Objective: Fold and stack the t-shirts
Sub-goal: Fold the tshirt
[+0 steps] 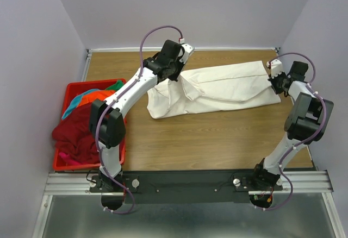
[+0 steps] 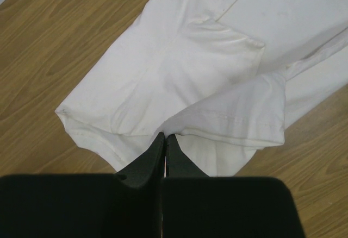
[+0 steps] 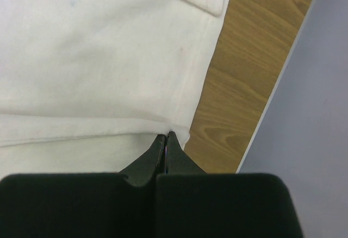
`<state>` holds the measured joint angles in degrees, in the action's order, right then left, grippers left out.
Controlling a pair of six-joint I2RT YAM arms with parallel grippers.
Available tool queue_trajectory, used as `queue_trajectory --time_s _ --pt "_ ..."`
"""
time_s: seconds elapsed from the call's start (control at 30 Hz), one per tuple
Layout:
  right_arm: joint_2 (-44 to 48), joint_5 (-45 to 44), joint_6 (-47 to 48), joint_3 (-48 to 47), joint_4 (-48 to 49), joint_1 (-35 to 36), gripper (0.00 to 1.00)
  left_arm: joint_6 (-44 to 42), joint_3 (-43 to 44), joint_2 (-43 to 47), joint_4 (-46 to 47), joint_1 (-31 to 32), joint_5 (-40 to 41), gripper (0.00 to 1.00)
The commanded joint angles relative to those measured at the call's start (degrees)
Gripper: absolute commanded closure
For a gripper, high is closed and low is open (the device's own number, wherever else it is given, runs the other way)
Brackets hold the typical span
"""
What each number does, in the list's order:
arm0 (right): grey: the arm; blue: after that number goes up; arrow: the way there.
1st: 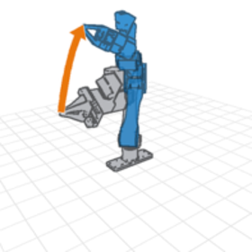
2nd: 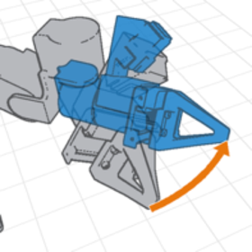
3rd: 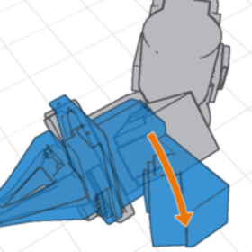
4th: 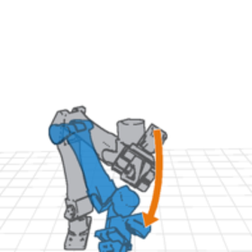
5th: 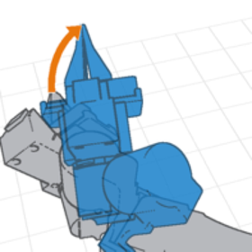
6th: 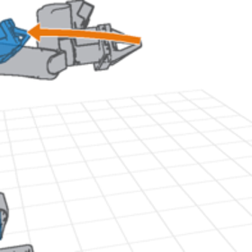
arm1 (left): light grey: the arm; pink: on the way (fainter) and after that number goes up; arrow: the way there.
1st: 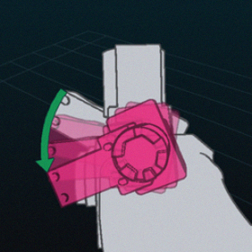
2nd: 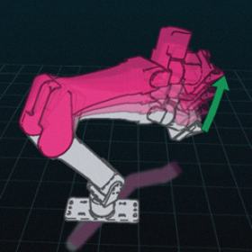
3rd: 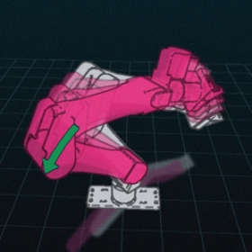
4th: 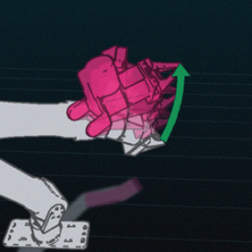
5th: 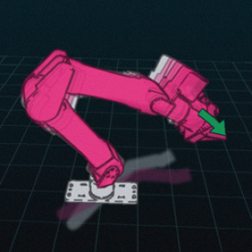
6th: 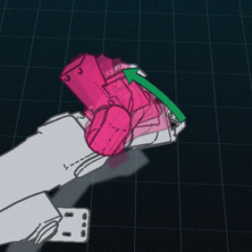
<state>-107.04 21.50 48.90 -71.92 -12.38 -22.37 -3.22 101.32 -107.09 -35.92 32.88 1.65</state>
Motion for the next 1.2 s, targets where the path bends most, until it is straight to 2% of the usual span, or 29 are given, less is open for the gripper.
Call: queue_trajectory --time_s 0.0,0.43,1.17 --pt "-2.4 -1.0 -2.9 -2.8 2.5 0.7 1.0 -0.9 4.1 -2.3 -0.6 -0.8 1.6 0.96" --pt "-6.9 -6.2 -5.1 -5.8 3.9 2.0 1.0 -0.5 6.6 -5.2 -1.2 -3.1 2.3 0.96" --pt "-9.8 -9.9 -8.0 -8.8 5.3 4.1 0.99 -0.4 9.3 -8.1 -1.5 -3.8 2.0 0.96"
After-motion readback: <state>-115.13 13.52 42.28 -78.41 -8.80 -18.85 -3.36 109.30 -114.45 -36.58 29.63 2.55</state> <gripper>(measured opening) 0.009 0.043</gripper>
